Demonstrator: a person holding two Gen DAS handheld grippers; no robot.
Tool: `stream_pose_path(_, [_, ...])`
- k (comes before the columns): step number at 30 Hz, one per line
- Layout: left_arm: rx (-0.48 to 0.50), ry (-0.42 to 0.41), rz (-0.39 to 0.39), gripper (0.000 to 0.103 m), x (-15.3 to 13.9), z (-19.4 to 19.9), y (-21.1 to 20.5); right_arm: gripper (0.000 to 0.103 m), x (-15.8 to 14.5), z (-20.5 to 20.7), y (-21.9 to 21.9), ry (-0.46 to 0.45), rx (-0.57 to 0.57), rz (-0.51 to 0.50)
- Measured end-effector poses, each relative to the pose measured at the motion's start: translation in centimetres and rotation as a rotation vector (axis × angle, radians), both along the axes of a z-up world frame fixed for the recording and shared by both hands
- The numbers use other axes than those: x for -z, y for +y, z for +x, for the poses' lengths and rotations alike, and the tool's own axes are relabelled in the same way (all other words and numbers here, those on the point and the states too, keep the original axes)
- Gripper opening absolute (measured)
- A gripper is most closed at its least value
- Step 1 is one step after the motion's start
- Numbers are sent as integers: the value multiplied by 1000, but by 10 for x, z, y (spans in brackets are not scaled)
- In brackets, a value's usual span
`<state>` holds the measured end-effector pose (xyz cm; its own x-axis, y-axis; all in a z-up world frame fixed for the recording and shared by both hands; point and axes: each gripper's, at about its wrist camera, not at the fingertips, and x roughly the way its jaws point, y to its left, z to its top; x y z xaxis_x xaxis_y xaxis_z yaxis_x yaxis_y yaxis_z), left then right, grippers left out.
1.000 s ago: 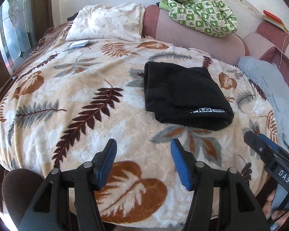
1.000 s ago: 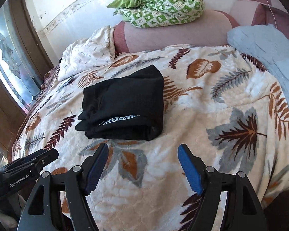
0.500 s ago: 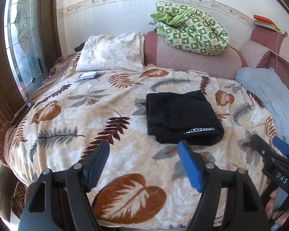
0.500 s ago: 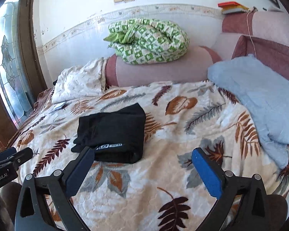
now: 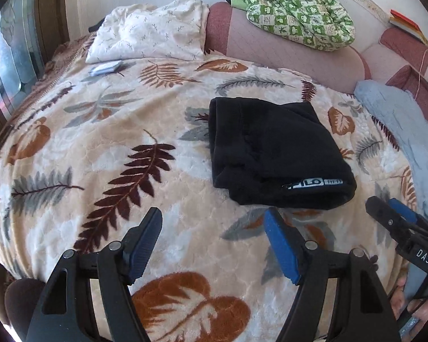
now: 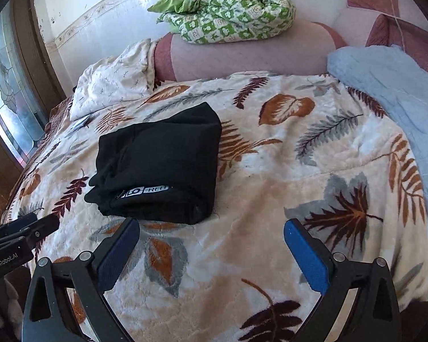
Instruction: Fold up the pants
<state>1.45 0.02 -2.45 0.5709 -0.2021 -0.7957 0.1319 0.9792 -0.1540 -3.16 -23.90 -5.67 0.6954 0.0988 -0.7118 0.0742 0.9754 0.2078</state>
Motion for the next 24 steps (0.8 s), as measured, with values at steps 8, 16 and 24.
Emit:
stream_pose_path(8, [41,112,-295,73,21,81,11,101,9,93,-46,51,-86,363])
stream_pose_path(16, [109,189,-297,73,53,128,-15,92,53,161,-43,180,-96,429])
stream_pose_path(24, [134,182,-300,43,56,129,-26,43,49,164,-30,189,-127,363])
